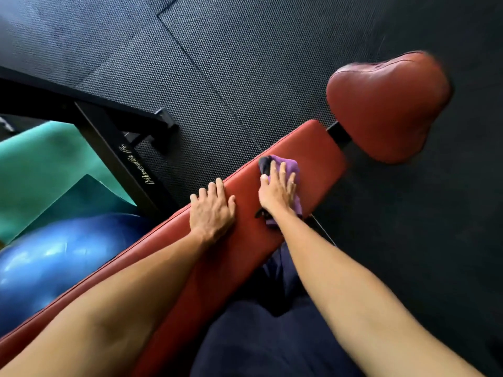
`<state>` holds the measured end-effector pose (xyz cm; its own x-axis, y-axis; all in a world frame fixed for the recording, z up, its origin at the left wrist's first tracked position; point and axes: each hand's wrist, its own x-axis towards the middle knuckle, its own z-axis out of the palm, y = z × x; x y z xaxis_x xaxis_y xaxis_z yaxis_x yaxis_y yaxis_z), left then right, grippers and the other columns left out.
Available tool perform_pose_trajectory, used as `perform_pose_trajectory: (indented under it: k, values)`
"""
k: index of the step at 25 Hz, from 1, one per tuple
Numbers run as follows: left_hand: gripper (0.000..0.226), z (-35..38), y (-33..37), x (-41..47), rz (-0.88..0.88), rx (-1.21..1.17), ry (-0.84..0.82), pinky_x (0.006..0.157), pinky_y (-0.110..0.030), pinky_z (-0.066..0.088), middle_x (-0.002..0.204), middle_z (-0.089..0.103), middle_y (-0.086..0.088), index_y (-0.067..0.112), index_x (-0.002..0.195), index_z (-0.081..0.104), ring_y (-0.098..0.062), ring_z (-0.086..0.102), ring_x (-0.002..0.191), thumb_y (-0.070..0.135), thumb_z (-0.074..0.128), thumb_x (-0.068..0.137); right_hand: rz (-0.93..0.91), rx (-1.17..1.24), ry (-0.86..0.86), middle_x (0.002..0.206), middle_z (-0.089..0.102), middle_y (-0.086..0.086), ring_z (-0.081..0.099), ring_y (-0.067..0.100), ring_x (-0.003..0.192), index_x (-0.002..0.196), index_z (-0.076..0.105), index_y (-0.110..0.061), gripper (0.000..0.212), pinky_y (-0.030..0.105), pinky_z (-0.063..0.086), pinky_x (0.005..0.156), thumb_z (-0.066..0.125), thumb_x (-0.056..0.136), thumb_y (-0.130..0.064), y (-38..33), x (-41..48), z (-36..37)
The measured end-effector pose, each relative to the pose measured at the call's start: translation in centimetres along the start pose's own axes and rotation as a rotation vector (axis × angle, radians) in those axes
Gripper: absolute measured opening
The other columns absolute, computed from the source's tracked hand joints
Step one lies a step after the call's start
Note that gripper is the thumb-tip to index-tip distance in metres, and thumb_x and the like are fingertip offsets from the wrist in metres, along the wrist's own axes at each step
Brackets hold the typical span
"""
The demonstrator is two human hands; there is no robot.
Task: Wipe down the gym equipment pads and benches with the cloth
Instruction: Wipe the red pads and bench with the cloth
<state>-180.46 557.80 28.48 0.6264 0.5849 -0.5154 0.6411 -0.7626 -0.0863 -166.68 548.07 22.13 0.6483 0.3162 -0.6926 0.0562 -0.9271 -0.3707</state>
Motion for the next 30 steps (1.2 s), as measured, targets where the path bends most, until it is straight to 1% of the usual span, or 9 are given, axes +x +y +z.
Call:
perform_pose_trajectory:
  k: [4, 6, 10, 14, 16, 18, 21, 26, 30]
  values:
    - [0.076, -0.1, 0.2, 0.3, 0.010, 0.000, -0.047, 0.084, -0.049, 0.045, 0.124, 0.061, -0.020, -0.002, 0.145, 0.045, -0.040, 0.060, 0.102, 0.051, 0.024, 0.093, -0.343, -0.098, 0.052, 0.171, 0.013, 0.003, 0.007, 0.033, 0.157, 0.162, 0.025, -0.023, 0.065, 0.046, 0.003, 0.127, 0.036, 0.102, -0.045, 1.1, -6.1, 2.1]
    - [0.070, -0.2, 0.4, 0.6, 0.012, -0.016, -0.049, 0.085, -0.050, 0.046, 0.123, 0.061, -0.022, -0.003, 0.144, 0.045, -0.041, 0.060, 0.102, 0.047, 0.034, 0.096, -0.400, -0.134, 0.040, 0.171, 0.013, -0.003, 0.009, 0.027, 0.158, 0.162, 0.024, -0.028, 0.068, 0.044, 0.008, 0.126, 0.032, 0.099, -0.052, 4.2, -7.9, 1.9]
    - [0.064, -0.5, 1.0, 1.4, 0.034, -0.009, -0.076, 0.084, -0.049, 0.047, 0.120, 0.061, -0.021, -0.002, 0.144, 0.043, -0.040, 0.061, 0.102, 0.041, 0.043, 0.098, -0.069, -0.101, 0.061, 0.172, 0.005, 0.000, 0.010, 0.035, 0.157, 0.163, 0.022, -0.024, 0.063, 0.050, 0.013, 0.127, 0.039, 0.106, -0.044, 9.1, -5.9, 0.6]
    - [0.062, -0.2, 1.4, 2.1, 0.053, -0.005, -0.063, 0.083, -0.049, 0.047, 0.121, 0.061, -0.020, -0.002, 0.142, 0.044, -0.040, 0.061, 0.101, 0.040, 0.041, 0.097, 0.204, 0.061, 0.026, 0.172, -0.002, 0.000, -0.003, 0.036, 0.157, 0.164, 0.014, -0.028, 0.061, 0.049, 0.000, 0.126, 0.034, 0.108, -0.043, 4.7, -0.5, -1.0]
    - [0.062, -0.1, 1.3, 2.3, 0.055, -0.018, -0.052, 0.083, -0.049, 0.047, 0.119, 0.061, -0.021, -0.003, 0.141, 0.044, -0.040, 0.061, 0.101, 0.040, 0.041, 0.096, 0.129, 0.044, 0.037, 0.172, 0.002, 0.001, -0.004, 0.037, 0.157, 0.164, 0.013, -0.027, 0.063, 0.050, -0.003, 0.126, 0.038, 0.107, -0.041, 2.4, -0.9, -0.2]
    - [0.064, -0.1, 1.5, 2.7, 0.065, -0.024, -0.057, 0.082, -0.049, 0.047, 0.117, 0.061, -0.021, -0.003, 0.138, 0.046, -0.040, 0.061, 0.100, 0.041, 0.034, 0.092, -0.088, -0.022, 0.051, 0.172, 0.005, 0.004, -0.002, 0.038, 0.157, 0.163, 0.015, -0.024, 0.067, 0.049, -0.003, 0.126, 0.044, 0.105, -0.040, 2.1, -4.0, 1.2]
    - [0.073, -0.4, 2.7, 3.7, 0.067, -0.072, -0.059, 0.085, -0.051, 0.046, 0.117, 0.061, -0.021, -0.003, 0.134, 0.047, -0.040, 0.060, 0.102, 0.043, 0.019, 0.084, -0.238, -0.075, 0.055, 0.171, 0.012, 0.003, 0.006, 0.036, 0.157, 0.162, 0.023, -0.023, 0.070, 0.048, 0.006, 0.128, 0.048, 0.100, -0.045, 5.3, -8.2, 1.7]
    - [0.069, 0.1, 5.1, 6.1, 0.069, -0.086, -0.099, 0.093, -0.053, 0.044, 0.132, 0.053, -0.019, 0.001, 0.146, 0.035, -0.040, 0.055, 0.117, 0.054, 0.036, 0.101, -0.015, -0.061, 0.017, 0.172, -0.004, -0.009, 0.005, 0.033, 0.157, 0.163, 0.017, -0.033, 0.069, 0.050, 0.012, 0.127, 0.045, 0.103, -0.052, 10.1, -4.9, -0.3]
    - [0.074, 0.4, 6.2, 7.5, 0.067, -0.074, -0.091, 0.094, -0.054, 0.044, 0.134, 0.052, -0.019, 0.001, 0.147, 0.033, -0.041, 0.054, 0.119, 0.058, 0.038, 0.100, 0.219, 0.052, -0.027, 0.171, -0.012, -0.008, -0.005, 0.036, 0.157, 0.163, 0.010, -0.036, 0.066, 0.052, 0.003, 0.126, 0.035, 0.105, -0.056, 6.9, -0.3, -2.0]
